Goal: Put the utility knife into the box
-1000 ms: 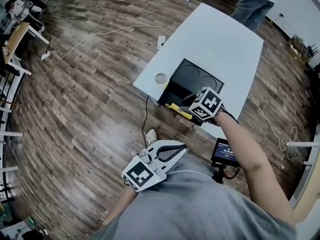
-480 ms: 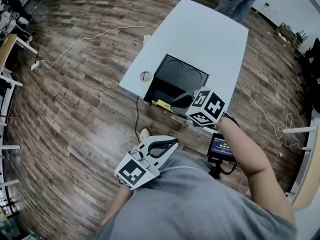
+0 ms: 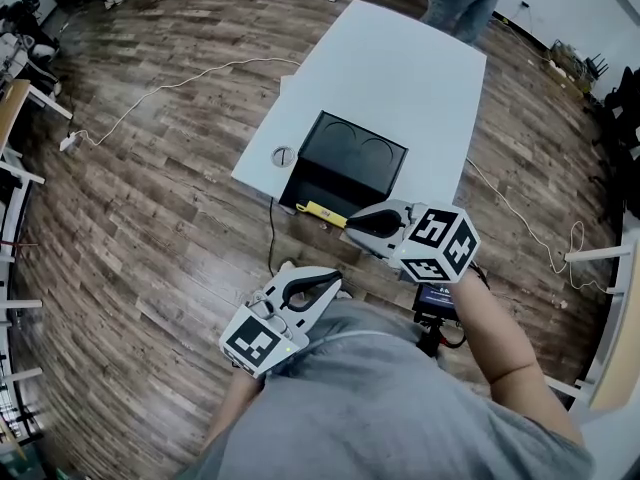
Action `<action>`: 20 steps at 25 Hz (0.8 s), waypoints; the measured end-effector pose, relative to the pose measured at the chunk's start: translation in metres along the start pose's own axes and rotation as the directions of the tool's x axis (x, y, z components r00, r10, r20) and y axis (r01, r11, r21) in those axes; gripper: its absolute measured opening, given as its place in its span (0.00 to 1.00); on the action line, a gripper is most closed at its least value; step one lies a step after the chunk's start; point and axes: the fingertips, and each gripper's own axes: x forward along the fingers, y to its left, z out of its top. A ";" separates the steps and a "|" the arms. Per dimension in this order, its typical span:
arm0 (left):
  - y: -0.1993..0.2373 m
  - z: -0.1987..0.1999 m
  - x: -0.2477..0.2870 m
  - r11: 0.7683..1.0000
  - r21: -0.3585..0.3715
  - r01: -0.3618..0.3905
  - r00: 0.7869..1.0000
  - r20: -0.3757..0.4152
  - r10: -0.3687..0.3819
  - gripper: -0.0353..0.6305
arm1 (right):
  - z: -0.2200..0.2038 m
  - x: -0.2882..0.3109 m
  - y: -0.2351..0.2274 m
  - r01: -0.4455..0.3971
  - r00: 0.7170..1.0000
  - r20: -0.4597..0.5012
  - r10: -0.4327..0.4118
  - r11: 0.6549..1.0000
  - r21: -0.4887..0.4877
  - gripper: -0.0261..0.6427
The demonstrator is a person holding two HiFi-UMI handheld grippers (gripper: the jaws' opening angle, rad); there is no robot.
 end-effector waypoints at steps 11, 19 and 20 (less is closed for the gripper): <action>0.002 0.002 0.004 1.000 0.011 -0.010 1.000 -0.005 0.010 0.08 | 0.003 -0.017 0.020 0.008 0.998 0.060 -0.007 1.000 -0.011 0.11; 0.002 0.003 0.005 1.000 0.015 -0.014 1.000 -0.002 0.014 0.08 | 0.009 -0.025 0.034 0.042 0.987 0.153 -0.042 0.999 0.004 0.10; 0.003 0.002 0.004 1.000 0.015 -0.015 1.000 -0.005 0.015 0.08 | 0.007 -0.024 0.036 0.048 0.986 0.162 -0.049 0.999 0.009 0.10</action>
